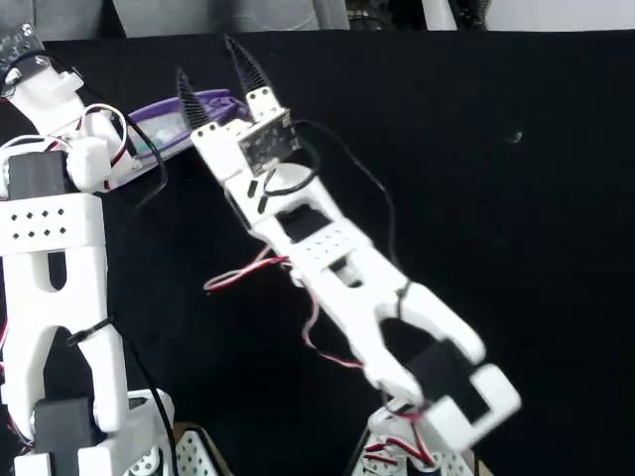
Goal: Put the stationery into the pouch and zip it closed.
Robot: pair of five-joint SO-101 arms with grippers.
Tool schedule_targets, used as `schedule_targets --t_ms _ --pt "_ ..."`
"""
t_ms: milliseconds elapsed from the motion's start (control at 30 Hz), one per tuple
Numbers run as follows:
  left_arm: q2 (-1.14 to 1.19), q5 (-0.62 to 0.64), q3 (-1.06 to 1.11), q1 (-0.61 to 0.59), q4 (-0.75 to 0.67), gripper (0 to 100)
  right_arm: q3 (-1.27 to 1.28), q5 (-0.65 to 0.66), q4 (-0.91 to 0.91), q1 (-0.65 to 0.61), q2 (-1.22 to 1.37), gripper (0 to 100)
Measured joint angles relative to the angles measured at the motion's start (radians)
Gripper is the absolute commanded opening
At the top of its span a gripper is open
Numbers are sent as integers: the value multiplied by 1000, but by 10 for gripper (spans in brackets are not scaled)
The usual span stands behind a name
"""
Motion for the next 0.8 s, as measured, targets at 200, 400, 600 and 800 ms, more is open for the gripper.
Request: schedule_targets --t_ms 200,400,600,800 --pt "0 0 0 0 0 29 101 0 255 69 -236 205" --pt "0 0 0 0 0 29 218 0 298 69 -290 205" --pt "0 0 0 0 0 29 224 2 163 69 -121 204" --pt "0 0 0 0 0 29 222 8 121 69 35 190"
